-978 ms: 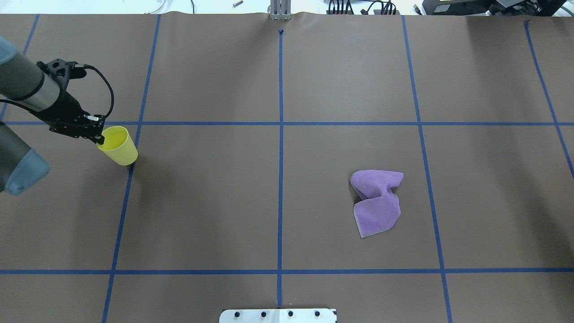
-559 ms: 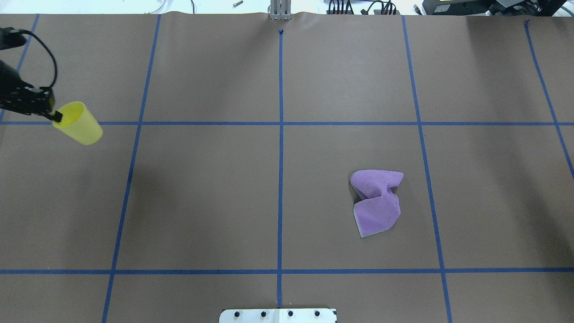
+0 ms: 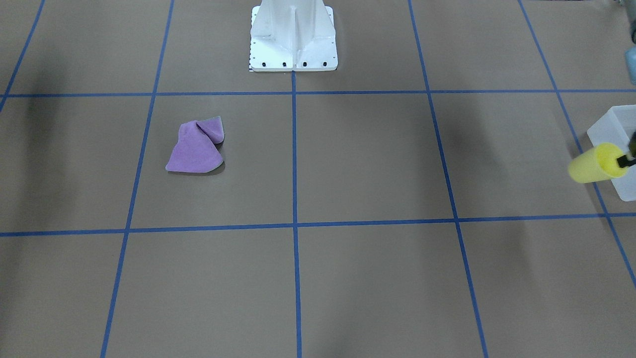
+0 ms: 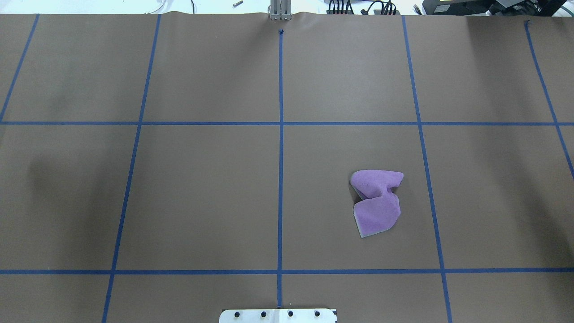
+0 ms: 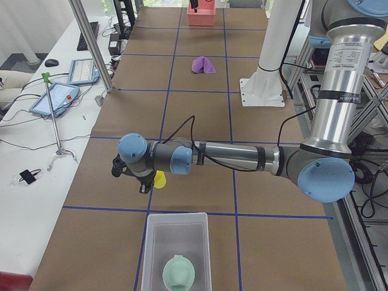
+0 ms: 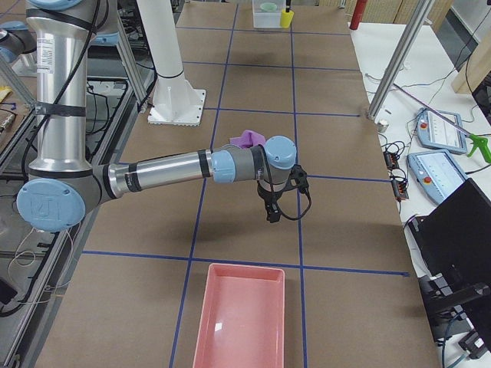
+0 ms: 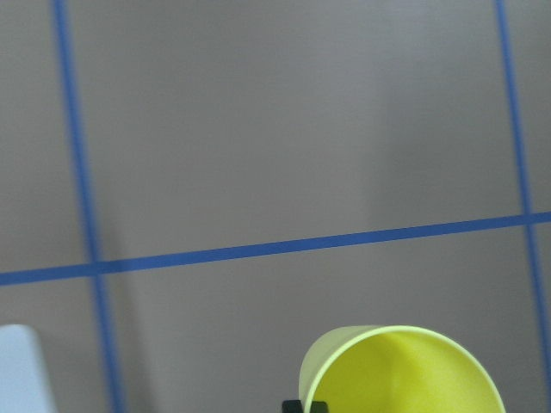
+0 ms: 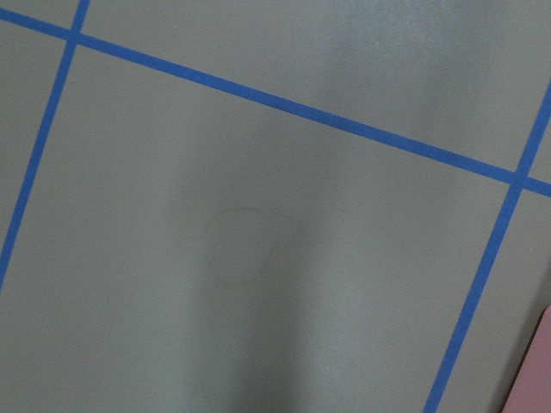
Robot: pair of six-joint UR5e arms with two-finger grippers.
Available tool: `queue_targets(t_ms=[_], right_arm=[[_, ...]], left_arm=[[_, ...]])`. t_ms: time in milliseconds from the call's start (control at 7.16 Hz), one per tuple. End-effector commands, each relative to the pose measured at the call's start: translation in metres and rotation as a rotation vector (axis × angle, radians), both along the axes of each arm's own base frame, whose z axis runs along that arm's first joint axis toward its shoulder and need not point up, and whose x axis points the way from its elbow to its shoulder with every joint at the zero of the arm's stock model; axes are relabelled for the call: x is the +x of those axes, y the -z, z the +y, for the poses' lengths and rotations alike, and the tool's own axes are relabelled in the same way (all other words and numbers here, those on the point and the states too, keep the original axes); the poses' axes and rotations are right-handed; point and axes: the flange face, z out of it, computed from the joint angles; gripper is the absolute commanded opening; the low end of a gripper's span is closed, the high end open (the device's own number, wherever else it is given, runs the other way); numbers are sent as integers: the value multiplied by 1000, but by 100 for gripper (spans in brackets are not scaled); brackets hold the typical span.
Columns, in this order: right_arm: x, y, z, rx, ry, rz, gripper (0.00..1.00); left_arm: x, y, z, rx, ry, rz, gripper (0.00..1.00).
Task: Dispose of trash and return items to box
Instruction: 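Lift the yellow cup with the left gripper and carry it into the clear bin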
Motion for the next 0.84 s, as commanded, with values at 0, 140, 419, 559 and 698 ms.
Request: queue_targets(t_ms=[0, 140, 419, 559, 698], right_arm=[[-1, -1, -1, -1, 3, 0, 100], [-2, -2, 0, -3, 5, 1, 100], [-3, -2, 0, -3, 8, 1, 100], [-3, -2, 0, -4, 8, 1, 100], [-4, -2, 0, -5, 8, 1, 100]], left_arm=[[-78, -71, 13, 41, -45, -21, 0], [-87, -78, 17, 49, -37, -19, 0], [-79, -103, 41, 24, -32, -8, 0], [-77, -116, 49, 27, -31, -7, 0], [-74, -132, 52, 34, -34, -7, 0]])
